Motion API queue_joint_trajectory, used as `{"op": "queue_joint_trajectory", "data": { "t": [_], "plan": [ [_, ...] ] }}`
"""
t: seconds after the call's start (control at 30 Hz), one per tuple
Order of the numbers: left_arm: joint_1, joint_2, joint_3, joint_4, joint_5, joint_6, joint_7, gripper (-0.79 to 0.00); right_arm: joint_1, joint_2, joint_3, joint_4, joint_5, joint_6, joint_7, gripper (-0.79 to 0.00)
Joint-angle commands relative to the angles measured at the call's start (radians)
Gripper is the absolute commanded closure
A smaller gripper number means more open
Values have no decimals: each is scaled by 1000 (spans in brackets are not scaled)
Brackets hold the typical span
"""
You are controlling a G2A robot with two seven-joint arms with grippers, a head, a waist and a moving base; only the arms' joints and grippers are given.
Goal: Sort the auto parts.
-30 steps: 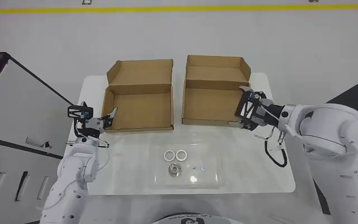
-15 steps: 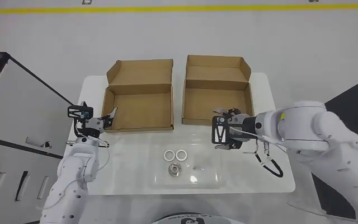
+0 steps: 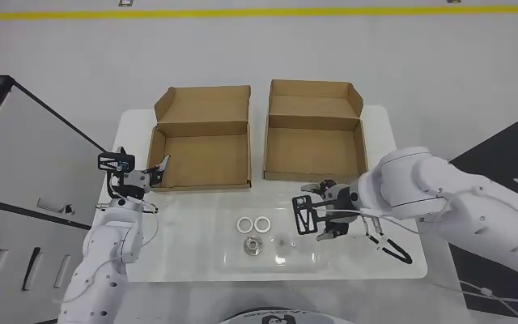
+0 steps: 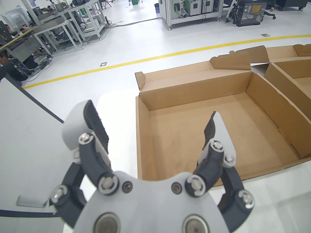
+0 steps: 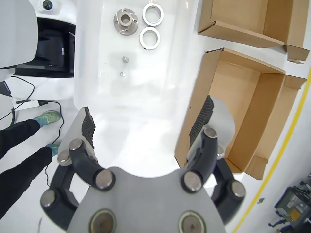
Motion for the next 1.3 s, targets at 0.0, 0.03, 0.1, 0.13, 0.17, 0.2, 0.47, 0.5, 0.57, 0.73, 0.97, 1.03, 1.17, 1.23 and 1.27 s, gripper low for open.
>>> {"op": "queue_joint_trajectory", "data": {
  "t": [0.0,0.03,0.1,0.13,0.17,0.2,0.47,0.5,0.57,0.73,0.97,1.03,1.17,1.23,1.27],
  "plan": [
    [0,0,0,0,0,0,0,-785,49,-2,-59,6,16,1,2,-785],
    [0,0,0,0,0,0,0,-785,71,-3,-88,10,23,4,4,-785],
    [0,0,0,0,0,0,0,-785,116,-8,-144,20,40,9,9,-785],
    [0,0,0,0,0,0,0,-785,137,-11,-171,25,46,11,11,-785],
    [0,0,0,0,0,0,0,-785,158,-16,-195,32,51,11,11,-785],
    [0,0,0,0,0,0,0,-785,176,-20,-218,40,60,11,11,-785],
    [0,0,0,0,0,0,0,-785,278,-71,-347,102,110,21,21,-785],
    [0,0,0,0,0,0,0,-785,284,-79,-355,110,112,23,22,-785],
    [0,0,0,0,0,0,0,-785,279,-93,-355,123,116,30,30,-785],
    [0,0,0,0,0,0,0,-785,264,-129,-355,156,105,41,41,-785],
    [0,0,0,0,0,0,0,-785,232,-177,-355,214,85,52,52,-785],
    [0,0,0,0,0,0,0,-785,221,-189,-355,228,77,54,53,-785],
    [0,0,0,0,0,0,0,-785,197,-210,-354,263,90,78,40,-785],
    [0,0,0,0,0,0,0,-785,196,-211,-353,267,93,86,37,-785],
    [0,0,0,0,0,0,0,-785,196,-211,-353,267,93,86,37,-785]
  ]
}}
